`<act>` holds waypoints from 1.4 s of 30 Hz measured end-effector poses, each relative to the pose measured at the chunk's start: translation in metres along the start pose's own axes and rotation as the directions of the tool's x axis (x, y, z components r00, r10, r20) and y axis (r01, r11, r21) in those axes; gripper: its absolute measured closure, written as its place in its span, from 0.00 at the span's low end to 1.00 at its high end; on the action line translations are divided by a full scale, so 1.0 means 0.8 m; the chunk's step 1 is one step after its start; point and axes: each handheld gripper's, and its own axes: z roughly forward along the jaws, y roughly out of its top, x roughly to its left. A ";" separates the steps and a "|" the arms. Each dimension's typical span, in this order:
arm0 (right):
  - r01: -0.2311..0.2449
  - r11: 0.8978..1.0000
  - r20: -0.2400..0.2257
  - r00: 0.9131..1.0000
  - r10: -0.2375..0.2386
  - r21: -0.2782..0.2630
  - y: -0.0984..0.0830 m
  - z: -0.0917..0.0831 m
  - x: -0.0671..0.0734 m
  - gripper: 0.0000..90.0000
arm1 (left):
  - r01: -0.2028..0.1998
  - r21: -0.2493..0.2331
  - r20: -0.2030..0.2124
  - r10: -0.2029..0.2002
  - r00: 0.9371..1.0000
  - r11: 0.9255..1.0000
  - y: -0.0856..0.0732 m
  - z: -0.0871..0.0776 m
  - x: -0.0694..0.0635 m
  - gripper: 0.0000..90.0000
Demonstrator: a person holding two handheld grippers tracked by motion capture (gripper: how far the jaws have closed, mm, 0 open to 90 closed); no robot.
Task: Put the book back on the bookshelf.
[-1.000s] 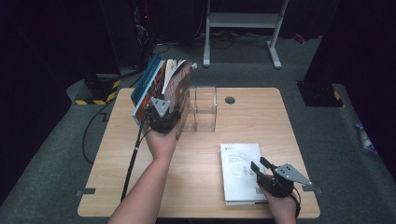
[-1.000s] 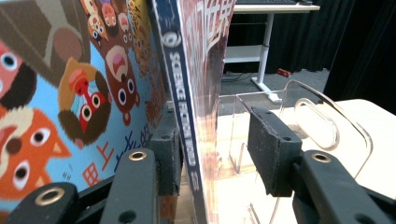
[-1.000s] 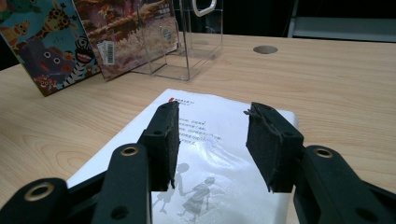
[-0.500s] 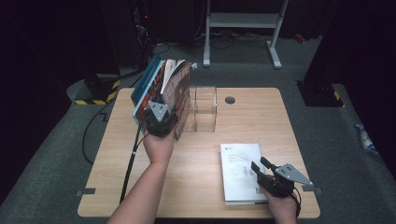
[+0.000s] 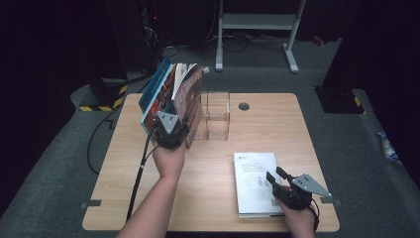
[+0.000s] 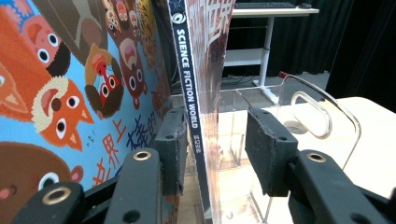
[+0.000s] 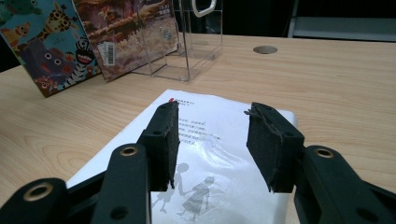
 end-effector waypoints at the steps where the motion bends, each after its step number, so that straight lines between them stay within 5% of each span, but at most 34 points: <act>1: 0.000 1.000 0.000 1.000 0.000 0.000 0.000 0.000 0.000 0.59 | -0.002 0.008 -0.003 0.002 1.000 1.000 0.002 0.003 0.001 0.66; 16: -0.002 1.000 0.002 1.000 0.002 -0.003 0.000 -0.001 -0.001 0.59 | 0.013 0.001 -0.010 -0.013 1.000 1.000 0.000 -0.004 0.006 0.68; 31: -0.001 1.000 0.000 1.000 0.001 0.002 -0.001 0.000 -0.001 0.57 | 0.013 0.020 0.060 -0.015 0.998 1.000 -0.028 -0.036 0.000 0.66; 36: -0.002 1.000 0.004 1.000 0.002 0.004 0.000 0.000 -0.001 0.57 | 0.009 0.049 0.130 -0.016 0.991 0.999 -0.052 -0.050 -0.009 0.63; 42: 0.003 1.000 0.003 1.000 -0.003 0.009 0.000 -0.001 -0.001 0.56 | -0.017 0.126 0.236 -0.013 0.972 0.992 -0.092 -0.064 -0.027 0.60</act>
